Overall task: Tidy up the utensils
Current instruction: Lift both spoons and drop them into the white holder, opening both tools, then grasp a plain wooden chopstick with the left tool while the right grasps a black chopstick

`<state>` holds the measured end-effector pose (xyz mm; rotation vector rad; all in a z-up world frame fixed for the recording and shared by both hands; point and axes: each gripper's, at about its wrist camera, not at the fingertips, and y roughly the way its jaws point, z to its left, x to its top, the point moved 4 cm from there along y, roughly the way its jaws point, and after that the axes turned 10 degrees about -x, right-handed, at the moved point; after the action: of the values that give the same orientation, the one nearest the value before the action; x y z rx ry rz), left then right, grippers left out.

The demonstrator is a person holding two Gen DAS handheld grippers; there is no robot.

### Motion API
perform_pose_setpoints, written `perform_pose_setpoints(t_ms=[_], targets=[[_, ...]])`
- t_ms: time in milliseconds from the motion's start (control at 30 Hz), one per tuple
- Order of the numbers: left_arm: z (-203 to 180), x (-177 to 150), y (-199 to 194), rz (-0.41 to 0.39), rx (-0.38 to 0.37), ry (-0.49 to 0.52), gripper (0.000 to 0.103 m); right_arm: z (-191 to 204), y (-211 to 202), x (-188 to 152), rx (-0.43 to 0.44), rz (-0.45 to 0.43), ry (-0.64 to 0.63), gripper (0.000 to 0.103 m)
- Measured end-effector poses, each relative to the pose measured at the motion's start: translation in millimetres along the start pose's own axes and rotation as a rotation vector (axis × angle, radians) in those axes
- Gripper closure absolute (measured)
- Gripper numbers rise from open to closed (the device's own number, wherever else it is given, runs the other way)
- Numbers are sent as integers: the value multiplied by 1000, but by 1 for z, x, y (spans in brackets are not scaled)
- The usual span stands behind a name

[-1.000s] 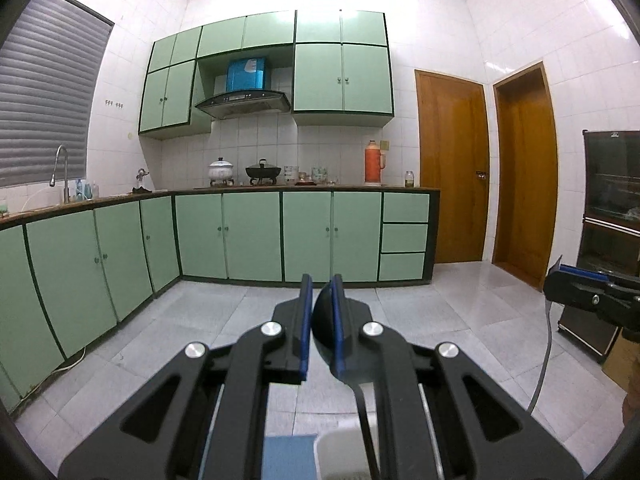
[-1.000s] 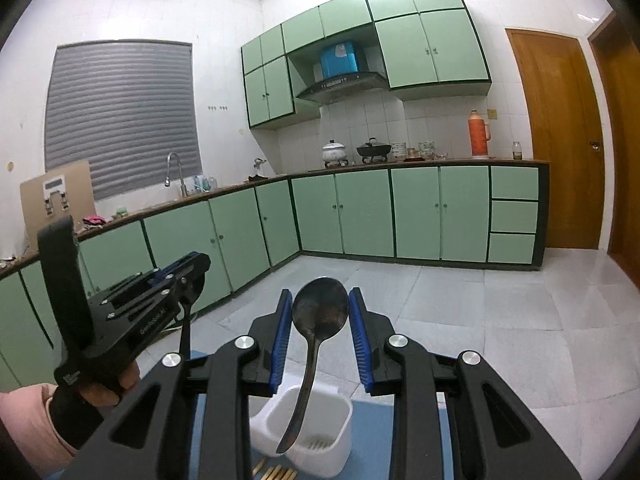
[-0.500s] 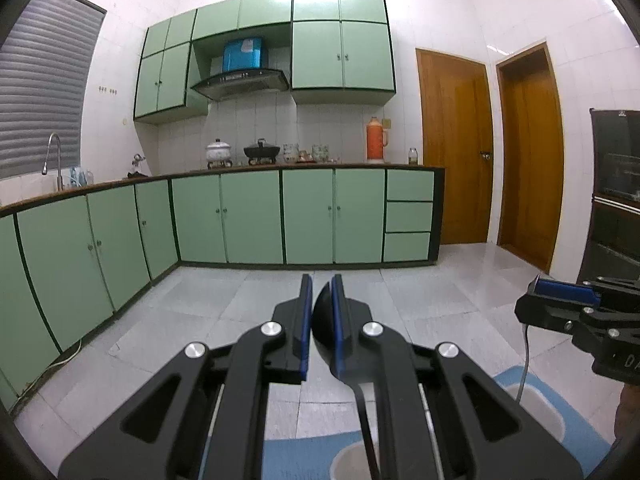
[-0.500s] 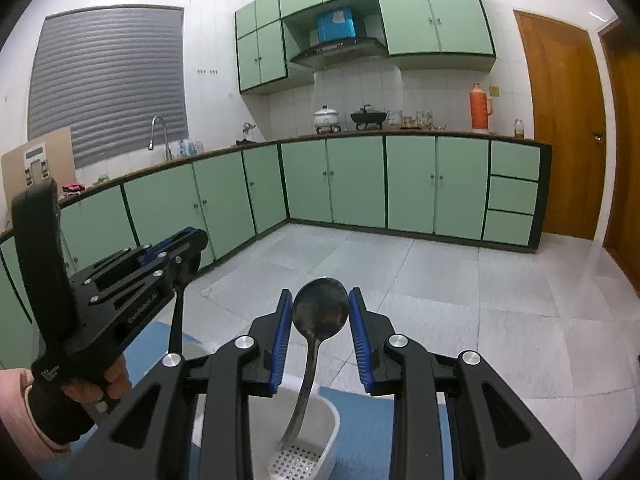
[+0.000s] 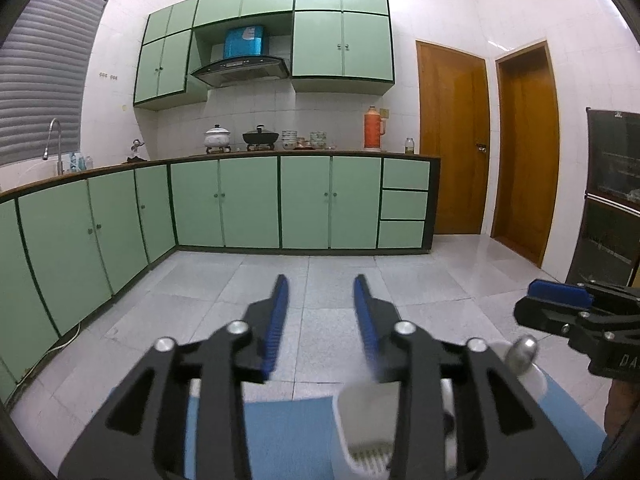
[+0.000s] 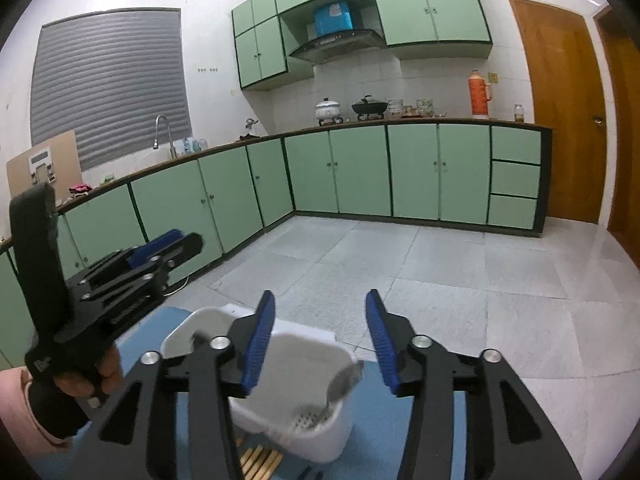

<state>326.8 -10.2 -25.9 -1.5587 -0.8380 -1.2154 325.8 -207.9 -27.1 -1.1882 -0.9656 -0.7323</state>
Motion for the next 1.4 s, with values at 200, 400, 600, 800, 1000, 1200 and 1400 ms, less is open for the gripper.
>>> perform_pose_setpoints(t_ms=[200,400,600,800,1000,1200,1400], targets=[[-12,-29,-56,105,5,-40,38,-11,-47,-36,-25,40,62,37],[-28,-94,-102,284,6,-87,21,-18,-90,-104,-106,156,106,22],[-42,-144,-130,430,-12,-100,13,-10,-116,-166,-120,303,114,5],[-42,-171,-150,507,-9,-109,12,-5,-132,-197,-128,387,121,5],[-45,-188,-161,550,23,-109,12,-8,-140,-205,-132,395,131,15],[-45,-196,-166,579,21,-98,12,5,-143,-212,-123,407,79,40],[-63,-201,-161,605,19,-69,23,21,-144,-220,-82,424,35,61]])
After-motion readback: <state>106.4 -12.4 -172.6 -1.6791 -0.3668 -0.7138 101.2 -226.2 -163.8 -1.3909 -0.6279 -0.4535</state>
